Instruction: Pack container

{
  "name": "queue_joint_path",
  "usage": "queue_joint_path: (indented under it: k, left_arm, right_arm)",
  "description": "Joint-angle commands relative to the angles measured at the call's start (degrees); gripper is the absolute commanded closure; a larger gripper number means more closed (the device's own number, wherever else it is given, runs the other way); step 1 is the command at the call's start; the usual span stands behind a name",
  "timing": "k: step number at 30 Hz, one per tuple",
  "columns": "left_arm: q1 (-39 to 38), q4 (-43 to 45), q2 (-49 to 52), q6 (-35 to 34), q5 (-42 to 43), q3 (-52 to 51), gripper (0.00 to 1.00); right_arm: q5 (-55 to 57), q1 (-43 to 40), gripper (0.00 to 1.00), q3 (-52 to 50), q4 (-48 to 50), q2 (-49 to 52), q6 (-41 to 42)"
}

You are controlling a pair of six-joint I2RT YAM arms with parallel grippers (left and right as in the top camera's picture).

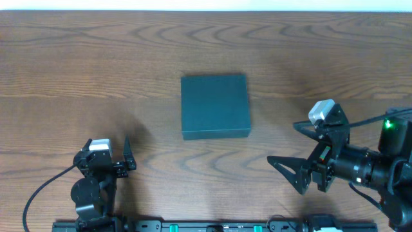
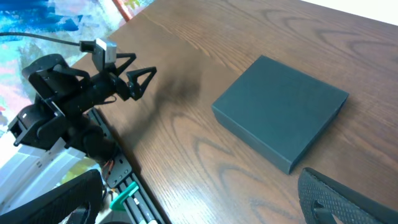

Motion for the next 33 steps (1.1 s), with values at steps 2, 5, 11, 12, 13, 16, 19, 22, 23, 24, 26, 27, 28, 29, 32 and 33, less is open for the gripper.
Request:
queue_joint_path:
  k: [2, 5, 11, 12, 13, 16, 19, 22, 23, 24, 26, 27, 28, 29, 32, 33]
  left_arm:
    - [-0.28, -0.04, -0.52, 0.87, -0.9, -1.49, 0.05]
    - [-0.28, -0.04, -0.52, 0.87, -0.9, -1.49, 0.05]
    - [-0.28, -0.04, -0.52, 0.87, -0.9, -1.49, 0.05]
    - [-0.28, -0.02, -0.52, 0.87, -0.9, -1.49, 0.05]
    - [-0.28, -0.04, -0.52, 0.87, -0.9, -1.49, 0.05]
    - [-0.28, -0.02, -0.52, 0.87, -0.9, -1.49, 0.05]
    - [-0.28, -0.02, -0.52, 0.87, -0.9, -1.49, 0.05]
    - [-0.28, -0.02, -0.52, 0.87, -0.9, -1.49, 0.05]
    - [-0.28, -0.04, -0.52, 0.87, -0.9, -1.49, 0.05]
    - [-0.28, -0.04, -0.52, 0.87, -0.9, -1.49, 0.05]
    - [-0.28, -0.04, -0.52, 0.87, -0.9, -1.49, 0.05]
    - [-0.28, -0.04, -0.52, 0.87, -0.9, -1.49, 0.05]
    - [-0.28, -0.04, -0.52, 0.87, -0.9, -1.49, 0.05]
    - [-0.28, -0.04, -0.52, 0.87, -0.9, -1.49, 0.05]
    - [-0.28, -0.02, -0.52, 0.87, -0.9, -1.49, 0.05]
    - [-0.28, -0.04, -0.52, 0.87, -0.9, -1.49, 0.05]
  right_arm:
    - [-0.07, 0.28, 0.01, -0.09, -0.02, -0.09, -0.59]
    - [-0.07, 0.28, 0.01, -0.09, -0.02, -0.09, -0.59]
    - [-0.07, 0.28, 0.01, -0.09, -0.02, -0.09, -0.59]
    - [-0.07, 0.28, 0.01, -0.09, -0.02, -0.09, -0.59]
    - [-0.07, 0.28, 0.01, -0.09, -0.02, -0.09, -0.59]
    - [-0.07, 0.39, 0.01, -0.09, -0.02, -0.09, -0.59]
    - [1.38, 0.87, 0.01, -0.11, 0.13, -0.02, -1.75]
    - [11.19, 1.49, 0.01, -0.52, 0.28, -0.17, -4.11]
    - [13.77, 1.9, 0.01, -1.27, 1.01, -0.76, -5.03]
    - [15.43, 2.32, 0.01, -2.43, 1.95, -1.53, -6.16]
    - [17.81, 2.71, 0.01, -8.15, 6.56, -5.33, -9.51]
    - [17.99, 2.71, 0.01, -11.04, 8.9, -7.13, -10.64]
    - [17.97, 2.71, 0.0, -16.15, 13.03, -10.03, -11.98]
    - [17.97, 2.71, 0.01, -20.72, 16.9, -12.61, -12.0]
    - [17.94, 2.71, 0.01, -34.91, 26.64, -21.51, -11.98]
    - [17.94, 2.71, 0.01, -40.54, 29.33, -25.57, -11.98]
